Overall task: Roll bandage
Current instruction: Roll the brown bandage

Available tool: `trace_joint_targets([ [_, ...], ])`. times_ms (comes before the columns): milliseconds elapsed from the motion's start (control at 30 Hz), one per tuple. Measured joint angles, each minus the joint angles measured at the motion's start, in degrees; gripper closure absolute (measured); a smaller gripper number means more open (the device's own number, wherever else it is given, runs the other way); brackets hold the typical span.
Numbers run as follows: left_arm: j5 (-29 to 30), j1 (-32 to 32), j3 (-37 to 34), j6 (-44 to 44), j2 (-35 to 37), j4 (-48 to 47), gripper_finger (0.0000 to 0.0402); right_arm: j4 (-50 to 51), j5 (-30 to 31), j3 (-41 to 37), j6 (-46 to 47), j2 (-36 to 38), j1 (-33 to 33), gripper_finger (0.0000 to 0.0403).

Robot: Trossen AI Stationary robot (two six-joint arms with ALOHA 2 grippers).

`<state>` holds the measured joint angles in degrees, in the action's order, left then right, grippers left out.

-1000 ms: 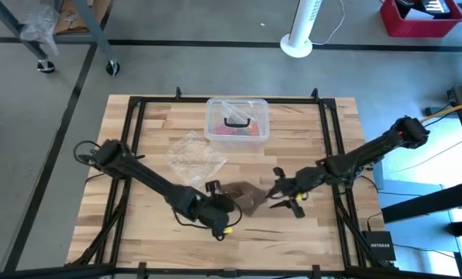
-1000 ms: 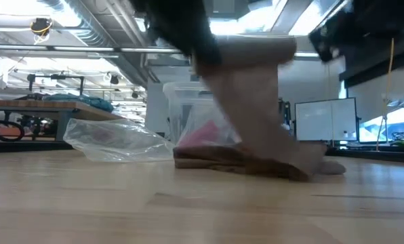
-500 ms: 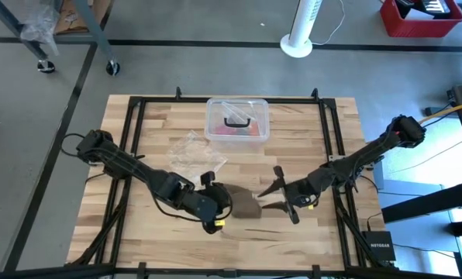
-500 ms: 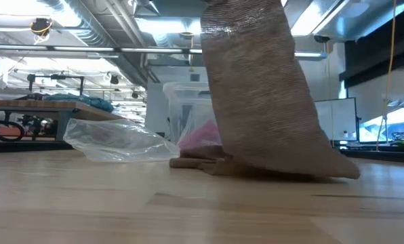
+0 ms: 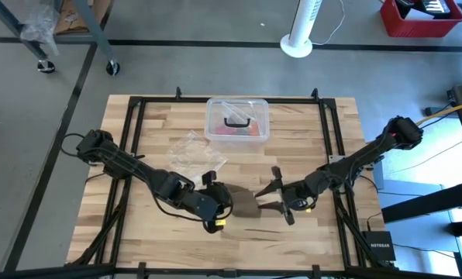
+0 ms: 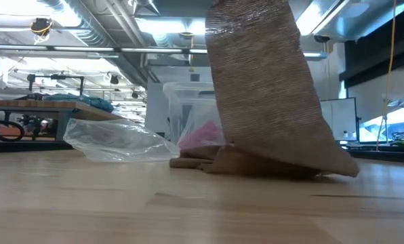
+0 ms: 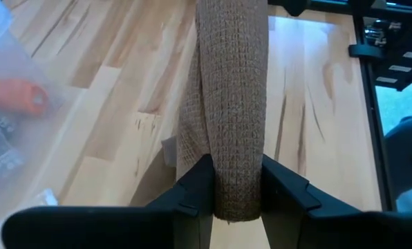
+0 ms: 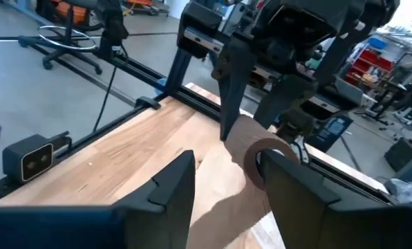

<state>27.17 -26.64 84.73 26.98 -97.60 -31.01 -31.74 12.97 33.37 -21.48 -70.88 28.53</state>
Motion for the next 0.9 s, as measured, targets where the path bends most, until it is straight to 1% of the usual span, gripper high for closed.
trace_joint_targets([
  [233,0.0,0.0,0.0,-0.4,0.0,0.0,0.0316,0.5,0.2,0.0,-1.0,-0.2,0.0,0.0233],
  [433,0.0,0.0,0.0,-0.2,0.0,0.1,0.0316,1.8,3.0,0.0,-3.3,-0.4,0.0,0.0233],
  [567,-0.3,0.2,-0.1,0.3,0.0,0.1,0.0316,0.9,3.1,0.1,-4.6,-2.4,0.0,0.0233],
  [733,-0.7,0.4,-0.1,1.2,0.0,-0.2,0.0316,-1.9,5.0,0.1,-4.8,-5.1,-0.1,0.0233],
  [900,-0.7,0.4,-0.1,1.6,0.0,-0.1,0.0316,-4.3,4.8,0.1,-4.8,-6.3,-0.1,0.0233],
])
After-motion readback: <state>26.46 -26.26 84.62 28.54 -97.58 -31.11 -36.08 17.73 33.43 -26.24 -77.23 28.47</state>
